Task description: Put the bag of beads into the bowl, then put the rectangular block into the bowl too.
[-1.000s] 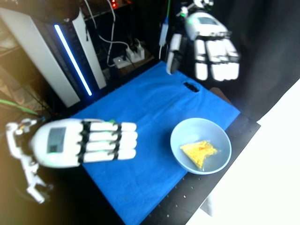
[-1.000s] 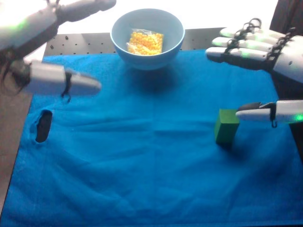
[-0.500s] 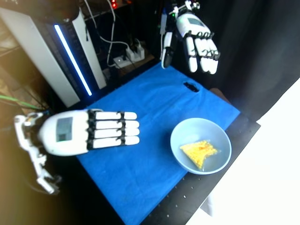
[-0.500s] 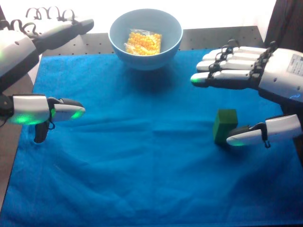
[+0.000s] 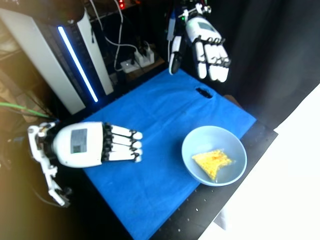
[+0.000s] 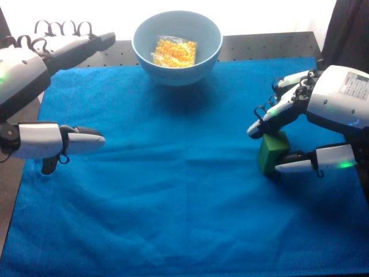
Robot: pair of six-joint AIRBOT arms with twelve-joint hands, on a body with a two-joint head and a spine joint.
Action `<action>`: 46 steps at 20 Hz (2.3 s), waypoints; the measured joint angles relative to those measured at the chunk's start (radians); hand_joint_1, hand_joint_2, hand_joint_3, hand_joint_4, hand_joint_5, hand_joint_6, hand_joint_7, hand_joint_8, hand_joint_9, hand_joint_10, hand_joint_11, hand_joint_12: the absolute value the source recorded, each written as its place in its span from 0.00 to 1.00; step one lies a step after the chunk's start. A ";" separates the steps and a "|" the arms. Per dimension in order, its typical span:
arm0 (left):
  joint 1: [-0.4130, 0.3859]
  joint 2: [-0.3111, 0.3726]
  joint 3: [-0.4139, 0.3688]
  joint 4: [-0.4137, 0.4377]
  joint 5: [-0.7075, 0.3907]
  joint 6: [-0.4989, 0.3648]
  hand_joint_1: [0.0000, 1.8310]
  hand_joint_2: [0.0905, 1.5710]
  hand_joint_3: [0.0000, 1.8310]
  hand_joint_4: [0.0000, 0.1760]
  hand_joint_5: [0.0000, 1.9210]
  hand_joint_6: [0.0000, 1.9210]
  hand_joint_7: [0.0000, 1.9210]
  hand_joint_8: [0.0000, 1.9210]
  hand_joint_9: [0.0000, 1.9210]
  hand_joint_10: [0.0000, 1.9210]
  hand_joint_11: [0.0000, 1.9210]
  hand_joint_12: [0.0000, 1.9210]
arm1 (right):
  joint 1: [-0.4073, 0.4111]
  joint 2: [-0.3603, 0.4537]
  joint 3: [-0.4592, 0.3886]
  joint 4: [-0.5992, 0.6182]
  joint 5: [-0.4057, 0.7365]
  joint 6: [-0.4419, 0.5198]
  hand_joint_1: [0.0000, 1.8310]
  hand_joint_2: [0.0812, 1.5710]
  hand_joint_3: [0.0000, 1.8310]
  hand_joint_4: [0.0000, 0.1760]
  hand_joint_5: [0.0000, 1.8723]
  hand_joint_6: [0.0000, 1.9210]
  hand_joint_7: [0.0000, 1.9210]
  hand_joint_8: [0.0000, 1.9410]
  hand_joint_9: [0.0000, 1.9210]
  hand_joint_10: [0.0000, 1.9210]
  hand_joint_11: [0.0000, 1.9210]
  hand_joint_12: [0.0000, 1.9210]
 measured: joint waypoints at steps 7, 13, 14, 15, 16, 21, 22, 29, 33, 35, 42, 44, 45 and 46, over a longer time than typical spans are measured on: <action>0.016 -0.006 0.000 -0.008 -0.002 -0.006 0.42 0.62 0.00 0.97 0.02 0.00 0.06 0.00 0.04 0.00 0.00 0.20 | 0.017 -0.006 0.003 0.013 -0.004 0.000 0.62 0.67 0.00 0.00 0.57 0.43 0.60 0.96 0.66 1.00 0.67 1.00; 0.026 -0.013 0.000 -0.014 -0.010 -0.013 0.44 0.61 0.00 0.92 0.03 0.00 0.07 0.00 0.04 0.00 0.00 0.29 | 0.162 -0.001 0.005 0.001 0.050 0.002 0.69 0.66 0.00 0.00 0.58 0.32 0.58 0.56 0.58 0.69 0.50 0.85; 0.026 -0.013 0.000 -0.015 -0.010 -0.015 0.44 0.62 0.00 0.88 0.02 0.00 0.06 0.00 0.04 0.00 0.00 0.25 | 0.193 -0.001 0.017 -0.010 0.053 0.003 0.70 0.66 0.00 0.00 0.58 0.30 0.59 0.53 0.61 0.65 0.52 0.81; 0.029 -0.013 0.000 -0.015 -0.017 -0.018 0.44 0.62 0.00 0.86 0.02 0.00 0.06 0.00 0.04 0.00 0.00 0.25 | 0.238 -0.001 0.047 -0.007 0.062 0.003 0.67 0.70 0.00 0.00 0.58 0.37 0.48 0.64 0.41 0.69 0.30 0.89; 0.036 -0.018 0.000 -0.019 -0.029 -0.019 0.45 0.61 0.00 0.97 0.02 0.00 0.06 0.00 0.04 0.00 0.00 0.28 | 0.273 -0.008 0.080 -0.004 0.068 0.003 0.69 0.67 0.00 0.00 0.61 0.27 0.56 0.55 0.50 0.68 0.41 0.89; 0.039 -0.038 0.000 -0.024 -0.034 -0.027 0.45 0.59 0.00 0.82 0.02 0.00 0.05 0.00 0.03 0.00 0.00 0.27 | 0.394 -0.199 0.275 0.056 0.020 -0.002 0.64 0.68 0.00 0.00 0.55 0.47 0.64 0.50 0.62 0.71 0.53 0.90; 0.039 -0.043 0.000 -0.027 -0.036 -0.029 0.46 0.59 0.00 0.73 0.02 0.00 0.04 0.00 0.03 0.00 0.00 0.22 | 0.412 -0.257 0.322 0.039 -0.015 0.003 0.62 0.68 0.00 0.00 0.55 0.48 0.64 0.48 0.61 0.71 0.51 0.91; 0.045 -0.074 0.025 -0.025 -0.054 -0.071 0.48 0.61 0.00 0.57 0.01 0.00 0.01 0.00 0.03 0.00 0.00 0.31 | 0.464 -0.431 0.526 0.035 -0.231 0.002 0.49 0.59 0.00 0.00 0.32 0.03 0.46 0.01 0.43 0.10 0.22 0.54; 0.045 -0.075 0.025 -0.017 -0.059 -0.072 0.43 0.60 0.00 0.58 0.02 0.00 0.03 0.00 0.05 0.00 0.00 0.33 | 0.462 -0.435 0.527 0.020 -0.269 0.002 0.41 0.53 0.00 1.00 0.00 0.00 0.08 0.00 0.08 0.00 0.00 0.39; 0.045 -0.075 0.025 -0.023 -0.060 -0.072 0.42 0.61 0.00 0.60 0.02 0.00 0.03 0.00 0.04 0.00 0.00 0.33 | 0.462 -0.435 0.527 0.020 -0.256 0.002 0.37 0.52 0.00 1.00 0.00 0.00 0.03 0.00 0.03 0.00 0.00 0.26; 0.055 -0.066 0.012 -0.031 -0.117 -0.076 0.40 0.58 0.00 0.80 0.04 0.00 0.06 0.00 0.06 0.00 0.00 0.33 | 0.435 -0.284 0.336 0.054 -0.079 0.003 0.36 0.51 0.00 1.00 0.00 0.00 0.02 0.00 0.00 0.00 0.00 0.10; 0.087 -0.032 -0.008 -0.034 -0.142 -0.075 0.38 0.59 0.00 0.81 0.02 0.00 0.07 0.00 0.06 0.00 0.00 0.32 | 0.375 -0.174 0.255 0.130 0.024 -0.001 0.29 0.53 0.00 0.92 0.00 0.00 0.03 0.00 0.01 0.00 0.00 0.00; 0.097 -0.019 -0.023 -0.055 -0.164 -0.076 0.35 0.58 0.00 0.86 0.01 0.00 0.06 0.00 0.07 0.00 0.00 0.32 | 0.335 -0.117 0.206 0.154 0.053 -0.001 0.28 0.52 0.00 0.88 0.00 0.00 0.03 0.00 0.00 0.00 0.00 0.00; 0.112 -0.007 -0.031 -0.051 -0.183 -0.076 0.35 0.58 0.00 0.86 0.01 0.00 0.06 0.00 0.07 0.00 0.00 0.32 | 0.298 -0.070 0.164 0.167 0.082 -0.001 0.28 0.52 0.00 0.88 0.00 0.00 0.03 0.00 0.00 0.00 0.00 0.00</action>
